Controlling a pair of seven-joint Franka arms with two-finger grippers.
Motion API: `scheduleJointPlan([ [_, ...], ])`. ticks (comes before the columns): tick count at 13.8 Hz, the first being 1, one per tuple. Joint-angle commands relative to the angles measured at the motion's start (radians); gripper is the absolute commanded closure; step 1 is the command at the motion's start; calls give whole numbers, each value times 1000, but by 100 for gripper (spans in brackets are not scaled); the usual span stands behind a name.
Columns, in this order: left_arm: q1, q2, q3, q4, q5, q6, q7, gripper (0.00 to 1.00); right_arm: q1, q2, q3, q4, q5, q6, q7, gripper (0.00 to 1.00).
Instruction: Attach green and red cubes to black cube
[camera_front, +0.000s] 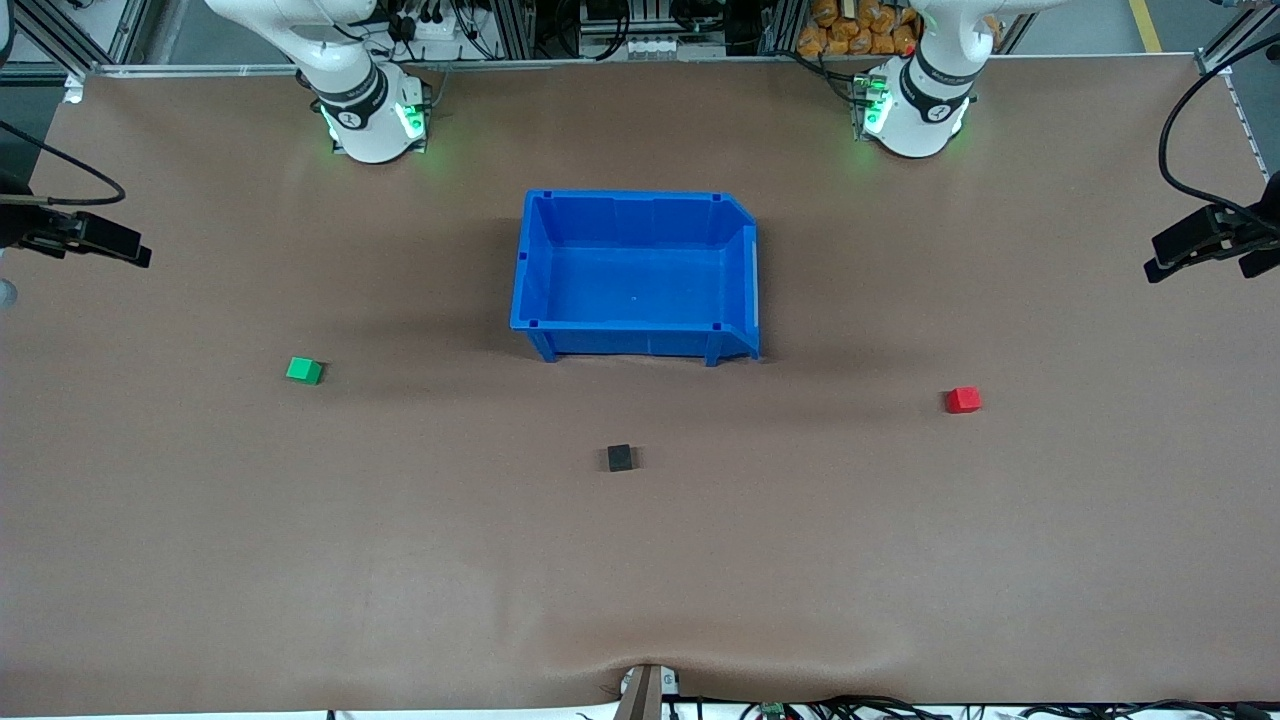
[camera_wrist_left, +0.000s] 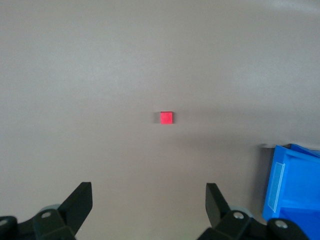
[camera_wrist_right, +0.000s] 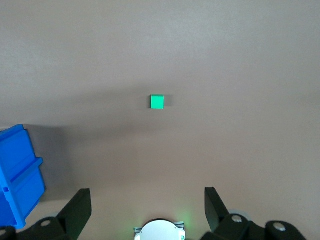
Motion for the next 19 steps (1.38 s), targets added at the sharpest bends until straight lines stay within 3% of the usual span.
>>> scheduleJointPlan([
  [1,4,-4,-1,12,-8,-19,1,0,8,3,0,3,-3,4,13,0],
  [10,1,-1,-3,14,-7,-19,-4,0,2,0,0,0,-3,-10,-4,0],
  [13,3,19,0,11,-4,-19,-16,0,-9,-16,-5,-48,-3,-13,-34,0],
  [16,1,31,-1,11,7,-19,-16,0,-41,-82,-7,-159,-3,4,-70,0],
  [19,23,111,5,15,12,-5,-21,0,-43,-180,-10,-358,-3,158,-70,0],
])
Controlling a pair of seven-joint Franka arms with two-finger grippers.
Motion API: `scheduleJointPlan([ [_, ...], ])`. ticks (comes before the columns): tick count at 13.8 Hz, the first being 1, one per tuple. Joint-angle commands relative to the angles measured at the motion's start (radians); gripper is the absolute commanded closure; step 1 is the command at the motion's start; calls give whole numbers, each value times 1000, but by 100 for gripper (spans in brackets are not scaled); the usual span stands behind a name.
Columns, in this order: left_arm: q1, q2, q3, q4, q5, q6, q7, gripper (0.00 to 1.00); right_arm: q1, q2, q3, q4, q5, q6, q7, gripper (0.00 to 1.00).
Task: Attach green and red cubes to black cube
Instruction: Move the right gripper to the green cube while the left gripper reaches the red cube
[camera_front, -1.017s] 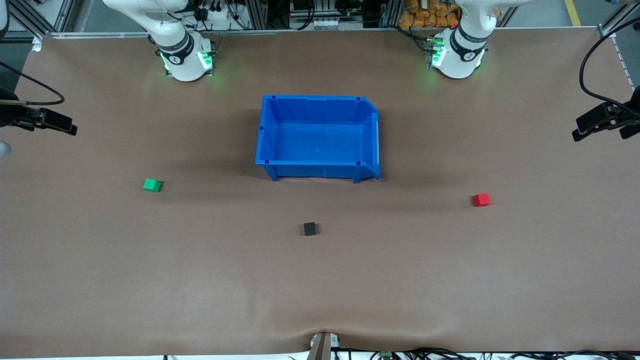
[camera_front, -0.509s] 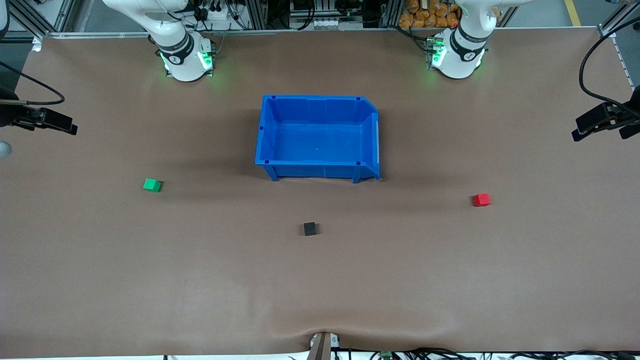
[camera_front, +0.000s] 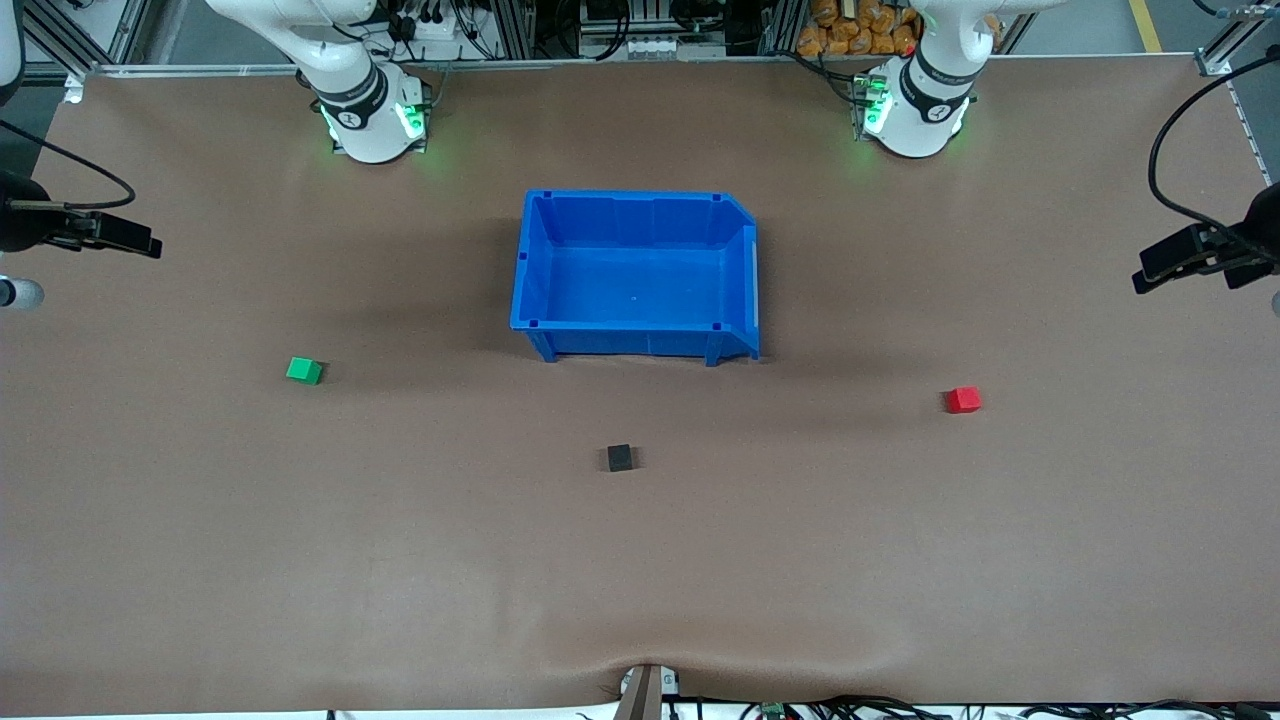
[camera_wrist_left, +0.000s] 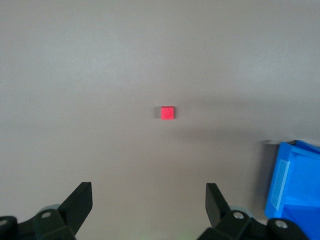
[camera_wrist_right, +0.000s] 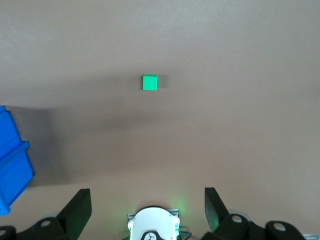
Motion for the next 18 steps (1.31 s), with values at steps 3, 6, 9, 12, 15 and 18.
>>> scheduleJointPlan([
  [3,23,80,-3,21,8,28,-11,0,-22,-154,8,-296,-4,232,-12,0],
  [6,15,86,-6,19,8,30,-22,0,-20,-140,8,-327,-6,321,-12,0],
  [9,16,95,-10,17,8,31,-20,0,-22,-140,8,-455,-6,466,-12,0],
  [12,29,132,-11,19,-3,31,-26,0,-34,-112,8,-528,-6,587,0,0],
  [15,30,150,-5,19,-1,33,-29,0,-39,-22,8,-529,-6,664,12,0],
  [18,42,170,-2,21,2,33,-31,0,-49,32,8,-529,-4,710,41,0],
])
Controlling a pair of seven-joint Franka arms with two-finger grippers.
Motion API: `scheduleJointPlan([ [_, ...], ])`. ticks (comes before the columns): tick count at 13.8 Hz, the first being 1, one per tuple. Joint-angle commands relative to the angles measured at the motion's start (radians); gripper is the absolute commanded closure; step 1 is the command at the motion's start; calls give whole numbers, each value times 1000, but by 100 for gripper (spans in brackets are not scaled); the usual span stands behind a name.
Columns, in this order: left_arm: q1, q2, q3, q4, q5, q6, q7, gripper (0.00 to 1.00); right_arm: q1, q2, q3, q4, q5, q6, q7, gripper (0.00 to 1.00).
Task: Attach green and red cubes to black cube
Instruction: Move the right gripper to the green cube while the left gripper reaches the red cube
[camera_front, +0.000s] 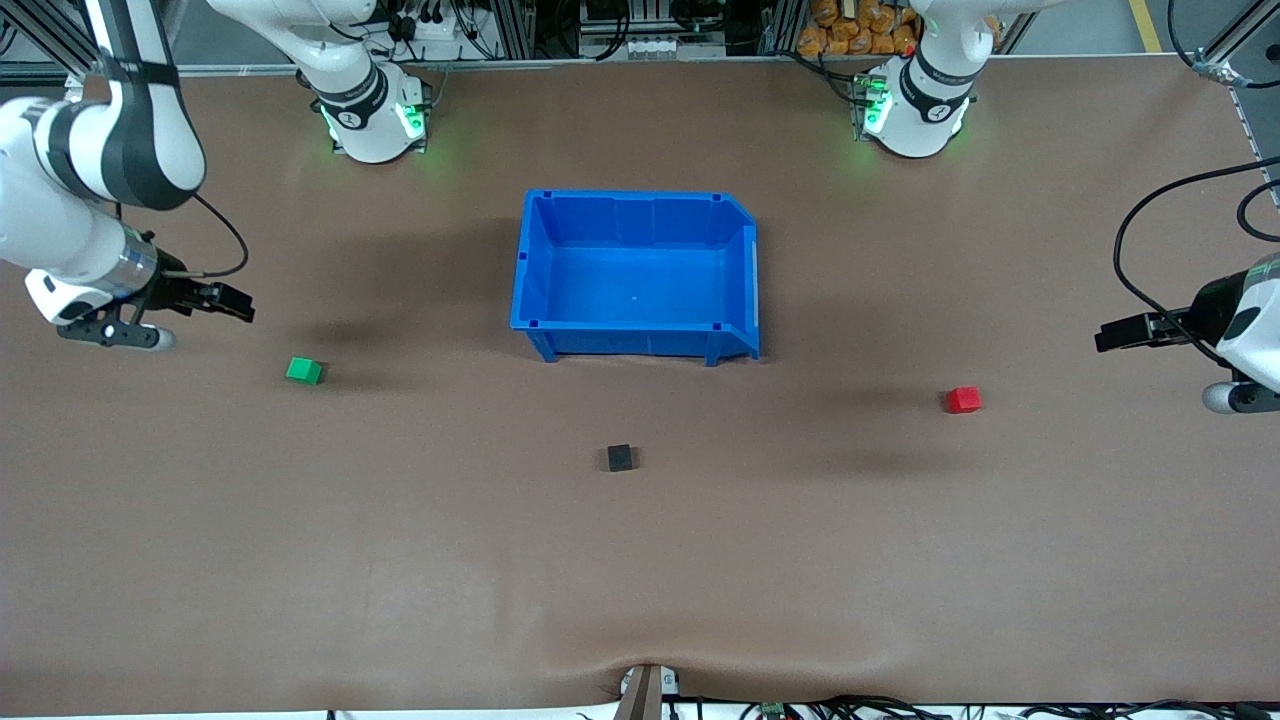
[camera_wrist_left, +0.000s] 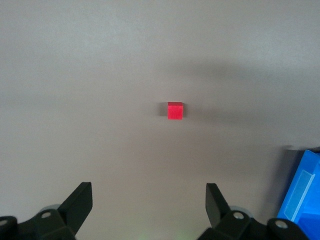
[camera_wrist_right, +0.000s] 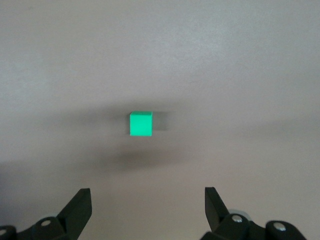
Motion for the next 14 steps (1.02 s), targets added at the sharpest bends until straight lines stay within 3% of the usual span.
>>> scheduleJointPlan([
  [1,19,21,-1,14,2,-1,-23,0,-24,51,15,-1,-4,39,42,0],
  [14,-23,204,-12,8,7,170,-190,0,-20,240,17,-29,-4,286,99,0],
])
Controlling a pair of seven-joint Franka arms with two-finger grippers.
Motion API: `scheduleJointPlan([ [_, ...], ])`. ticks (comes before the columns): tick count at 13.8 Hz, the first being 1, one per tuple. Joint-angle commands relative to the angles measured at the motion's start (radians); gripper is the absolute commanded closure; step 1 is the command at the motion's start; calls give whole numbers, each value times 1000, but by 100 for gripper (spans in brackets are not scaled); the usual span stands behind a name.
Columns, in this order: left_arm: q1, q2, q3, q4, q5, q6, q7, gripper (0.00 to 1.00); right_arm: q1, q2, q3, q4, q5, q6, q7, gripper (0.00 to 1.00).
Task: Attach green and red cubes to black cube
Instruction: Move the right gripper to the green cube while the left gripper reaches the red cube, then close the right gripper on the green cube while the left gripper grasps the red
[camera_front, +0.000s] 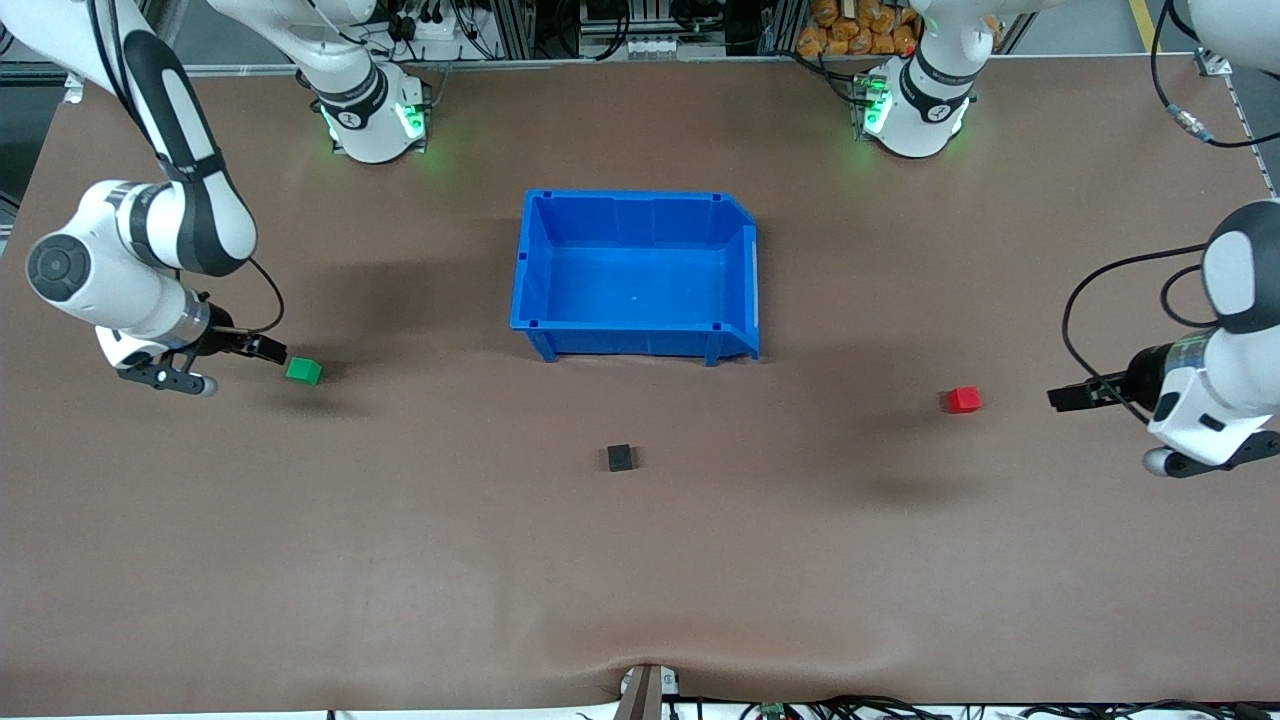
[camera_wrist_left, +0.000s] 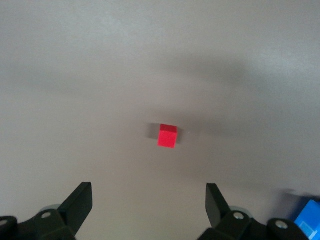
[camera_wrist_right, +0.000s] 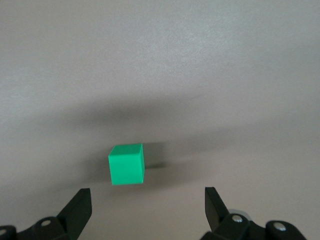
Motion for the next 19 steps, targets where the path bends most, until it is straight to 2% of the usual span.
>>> scheduleJointPlan([
  [1,-7,65,0,8,7,56,-21,0,-11,11,14,-6,-4,23,19,0],
  [5,-7,107,0,-12,8,68,-51,0,-4,57,16,-6,-4,84,39,0],
  [7,-12,132,0,-26,10,116,-61,0,-4,74,16,-6,-4,99,39,0],
  [11,-27,141,0,-93,10,166,-61,0,-4,114,18,-6,-4,151,40,0],
  [14,-55,155,0,-182,14,312,-47,0,-4,126,19,-6,-4,165,40,0],
  [19,-52,182,0,-229,14,337,-39,0,31,140,21,-4,-4,173,77,0],
])
